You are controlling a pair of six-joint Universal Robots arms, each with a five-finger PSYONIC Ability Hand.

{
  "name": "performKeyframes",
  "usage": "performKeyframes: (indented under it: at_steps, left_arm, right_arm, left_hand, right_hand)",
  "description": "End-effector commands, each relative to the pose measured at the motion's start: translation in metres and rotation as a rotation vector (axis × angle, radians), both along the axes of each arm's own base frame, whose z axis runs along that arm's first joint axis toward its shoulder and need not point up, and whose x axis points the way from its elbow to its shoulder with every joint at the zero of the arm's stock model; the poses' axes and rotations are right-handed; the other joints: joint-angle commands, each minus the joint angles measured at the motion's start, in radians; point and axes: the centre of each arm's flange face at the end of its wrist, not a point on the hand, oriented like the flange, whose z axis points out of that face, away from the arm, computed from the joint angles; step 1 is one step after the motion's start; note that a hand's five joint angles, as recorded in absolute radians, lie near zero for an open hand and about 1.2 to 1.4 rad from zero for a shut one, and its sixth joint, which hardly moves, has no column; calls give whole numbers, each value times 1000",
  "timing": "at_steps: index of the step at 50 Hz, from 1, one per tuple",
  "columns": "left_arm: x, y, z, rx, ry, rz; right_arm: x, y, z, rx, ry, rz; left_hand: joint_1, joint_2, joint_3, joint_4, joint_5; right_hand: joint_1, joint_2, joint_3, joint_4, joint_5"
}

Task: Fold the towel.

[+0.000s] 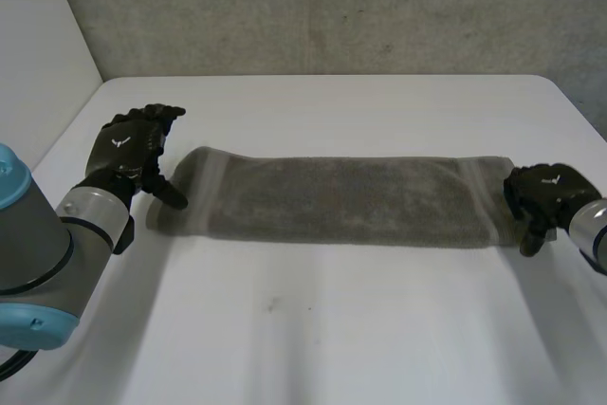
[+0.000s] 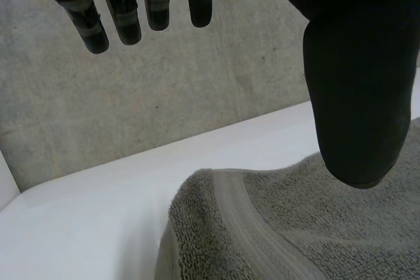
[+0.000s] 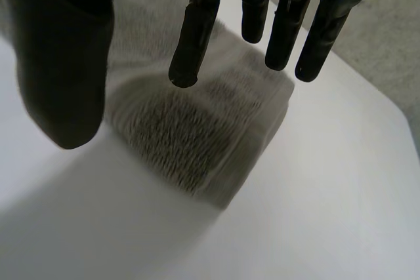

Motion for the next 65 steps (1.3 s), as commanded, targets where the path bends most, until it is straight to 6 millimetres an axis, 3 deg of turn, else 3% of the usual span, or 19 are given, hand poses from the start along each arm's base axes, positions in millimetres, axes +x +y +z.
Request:
performKeyframes:
  at_steps: [1,6,11,17,19,28,30,32,33,35,36,37,40,41,43,46,54,63,65]
  left_arm:
    - [1,-2,1,-9,4,4]
    - [0,-1,-1,-4,3,3]
    - [1,-1,-2,0,2,4]
    - [1,0,-2,0,3,4]
    - [1,0,-3,2,3,4]
    - [1,2,-3,5,2,3]
    - [1,3,1,-7,5,3]
    - [2,3,3,-11,7,4]
    - [2,3,3,-13,7,4]
    - [2,3,3,-13,7,4]
    - [2,3,3,-13,7,4]
    - [2,3,3,-13,7,4]
    - [2,4,2,-10,6,4]
    - [2,4,2,-8,6,4]
    - [2,4,2,-8,6,4]
    - [2,5,1,-7,5,4]
    - [3,4,1,-5,5,9]
    - [3,4,1,-7,5,7]
    - [3,4,1,-7,5,7]
  right_arm:
    - [-4,-11,-29,-5,26,-5]
    - [-11,-19,-35,-13,56,-8]
    - [-23,-34,-37,-22,78,-59]
    - [-56,-49,-25,-58,150,-216]
    - [-76,-58,-3,-124,199,-293]
    - [-73,-70,45,-251,331,-266]
    - [-55,-68,55,-275,325,-224]
    - [8,-57,74,-347,295,-78]
    - [8,-57,74,-347,295,-78]
    - [70,-38,87,-415,264,61]
    - [70,-38,87,-415,264,62]
    - [96,-26,90,-440,252,119]
    - [149,2,88,-475,219,253]
    - [150,2,88,-475,219,254]
    - [203,39,79,-495,184,395]
    - [239,67,62,-486,167,498]
    - [283,119,9,-407,170,672]
    - [289,134,-1,-388,168,711]
    - [286,132,3,-383,168,696]
  left_hand:
    - [-1,8,7,8,-33]
    - [-1,8,7,8,-33]
    - [-1,8,7,8,-33]
    - [-1,8,7,8,-33]
    - [-1,8,7,8,-33]
    - [-1,8,7,8,-33]
    - [-1,8,7,8,-33]
    - [-1,8,7,8,-33]
    - [-1,8,7,8,-33]
    - [-1,8,7,8,-33]
    - [-1,8,7,8,-33]
    - [-1,8,7,8,-33]
    - [-1,8,7,8,-33]
    - [-1,8,7,8,-33]
    - [-1,8,7,8,-33]
    - [-1,8,7,8,-33]
    - [-1,8,7,8,-33]
    - [-1,8,7,8,-33]
    - [-1,8,7,8,-33]
  right_hand:
    - [-621,114,103,93,72]
    - [-468,267,255,246,225]
    - [305,1040,1029,1019,998]
    - [306,1041,1029,1020,999]
    - [306,1041,1029,1020,999]
    - [306,1041,1029,1020,999]
    - [306,1041,1029,1020,999]
    - [306,1041,1029,1020,999]
    - [306,1041,1029,1020,999]
    - [306,1041,1029,1020,999]
    - [306,1041,1029,1020,999]
    - [306,1041,1029,1020,999]
    - [306,1041,1029,1020,999]
    - [306,1041,1029,1020,999]
    - [306,1041,1029,1020,999]
    - [306,1041,1029,1020,999]
    - [306,1041,1029,1020,999]
    - [306,1041,1029,1020,999]
    - [-630,105,94,84,64]
